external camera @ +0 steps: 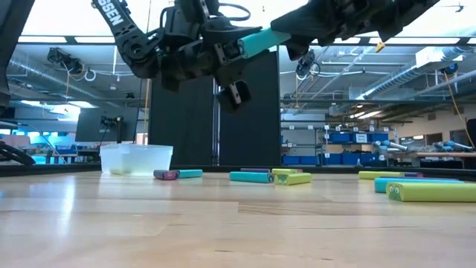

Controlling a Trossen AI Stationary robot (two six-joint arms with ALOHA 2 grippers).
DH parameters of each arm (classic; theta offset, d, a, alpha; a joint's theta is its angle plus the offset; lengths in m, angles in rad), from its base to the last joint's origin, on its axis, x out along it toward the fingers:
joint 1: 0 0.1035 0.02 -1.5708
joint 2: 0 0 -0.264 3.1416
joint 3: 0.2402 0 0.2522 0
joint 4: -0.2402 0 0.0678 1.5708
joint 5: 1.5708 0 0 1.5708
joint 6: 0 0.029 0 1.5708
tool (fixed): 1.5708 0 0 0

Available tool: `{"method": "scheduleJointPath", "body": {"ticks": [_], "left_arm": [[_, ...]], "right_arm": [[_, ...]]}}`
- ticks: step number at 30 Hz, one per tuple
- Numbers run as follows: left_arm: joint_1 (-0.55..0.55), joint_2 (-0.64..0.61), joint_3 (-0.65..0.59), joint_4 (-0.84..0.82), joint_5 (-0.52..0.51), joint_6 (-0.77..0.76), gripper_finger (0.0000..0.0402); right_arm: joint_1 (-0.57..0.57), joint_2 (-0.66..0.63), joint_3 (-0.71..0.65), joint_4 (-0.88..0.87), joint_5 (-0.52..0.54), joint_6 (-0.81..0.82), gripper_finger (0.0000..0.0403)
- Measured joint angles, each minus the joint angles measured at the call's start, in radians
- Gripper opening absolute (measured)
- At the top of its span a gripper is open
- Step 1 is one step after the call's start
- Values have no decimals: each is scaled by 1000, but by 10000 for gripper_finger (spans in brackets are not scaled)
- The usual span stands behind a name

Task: Sort blocks
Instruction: Put the blue block into the yellow bin

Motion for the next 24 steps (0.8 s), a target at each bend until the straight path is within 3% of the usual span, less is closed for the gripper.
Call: {"method": "scheduleJointPath", "body": {"ticks": [3,9,12,18,24], "left_arm": [[4,0,0,3,7,-3,103],[13,1,0,9,7,95,101],[21,1,2,8,-12,173,135],[61,0,1,0,-35,304,238],[106,0,1,-1,-42,390,259]], "right_arm": [[0,0,0,-8,-11,-6,78],[0,-11,1,-17,-11,6,78],[-1,-40,9,-67,2,28,74],[13,-109,146,-436,0,114,73],[89,-120,313,-963,4,351,73]]}}
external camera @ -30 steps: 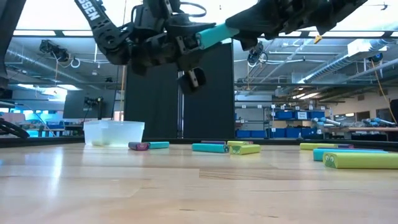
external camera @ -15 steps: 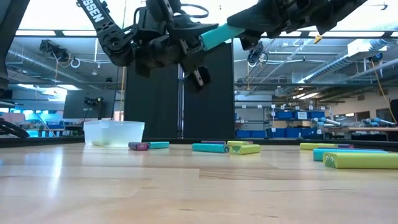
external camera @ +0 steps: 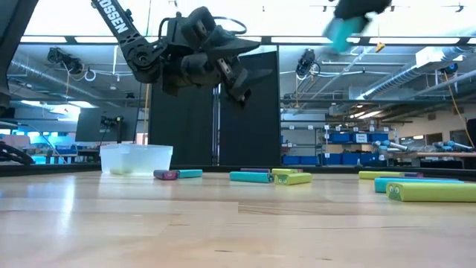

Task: Sort blocks
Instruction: Put the blue block into the yellow bin

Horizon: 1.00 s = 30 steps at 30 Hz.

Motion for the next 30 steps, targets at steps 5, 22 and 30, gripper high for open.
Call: {"method": "scheduleJointPath", "body": {"ticks": [5,22,30], "left_arm": [[21,0,0,0,0,55,252],[41,-1,-1,88,-11,98,250],[60,-1,-1,89,-20,97,250]], "right_arm": [[104,-1,48,-337,-35,295,73],[494,4,-186,-405,-204,801,73],[594,5,-349,-175,-267,881,73]]}}
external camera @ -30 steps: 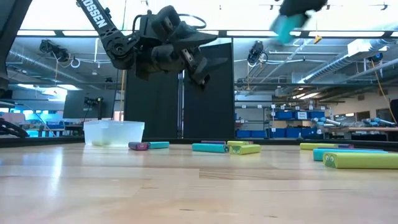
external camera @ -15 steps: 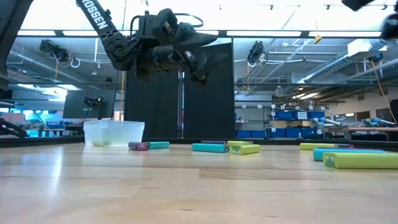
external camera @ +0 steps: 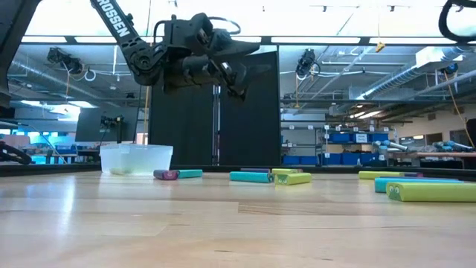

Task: Sort blocks
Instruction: Put the blue block into the yellow bin

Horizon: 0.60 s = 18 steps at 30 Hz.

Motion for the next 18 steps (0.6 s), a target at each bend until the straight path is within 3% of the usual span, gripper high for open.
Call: {"method": "scheduleJointPath", "body": {"ticks": [11,18], "left_arm": [[6,0,0,1,-13,0,250],[13,-1,0,33,-34,5,250]], "right_arm": [[7,0,-90,108,-2,60,79],[-41,0,-95,116,-2,60,172]]}}
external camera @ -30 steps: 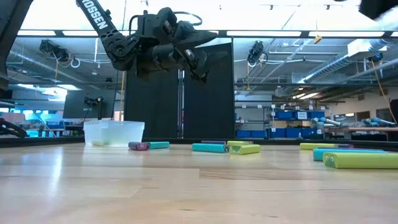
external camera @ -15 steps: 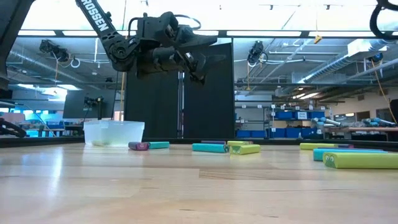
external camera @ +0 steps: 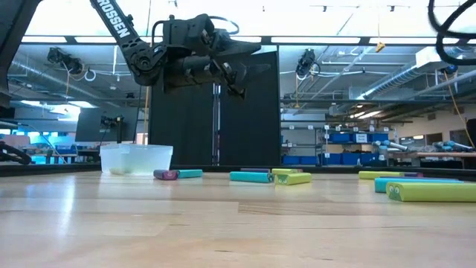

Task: Sort blocks
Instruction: Put the blue block into the yellow bin, then put the green block into the transparent bin

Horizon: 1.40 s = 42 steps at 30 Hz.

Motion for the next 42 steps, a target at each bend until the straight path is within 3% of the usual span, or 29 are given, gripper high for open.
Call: {"method": "scheduleJointPath", "body": {"ticks": [5,9,14,19,21,25,31,36,42], "left_arm": [[11,0,0,14,2,0,250],[19,-5,0,13,2,6,244],[20,-32,0,14,5,95,224],[19,-74,0,7,48,139,196],[21,-89,0,1,66,147,181],[22,-115,0,-72,69,216,145],[25,-154,0,-259,-25,340,92],[25,-179,0,-342,-81,400,66],[8,-183,-95,-218,-191,443,46]], "right_arm": [[-57,0,11,3,1,-55,196],[-100,0,59,-5,1,-129,184],[-150,0,147,-119,63,-254,114],[-206,-3,249,-388,219,-390,20],[-235,-13,277,-434,303,-447,10],[-334,-55,273,-353,432,-560,22],[-539,-100,196,-192,589,-705,8],[-696,-110,98,-30,628,-752,34],[-843,-110,19,90,661,-782,49]]}}
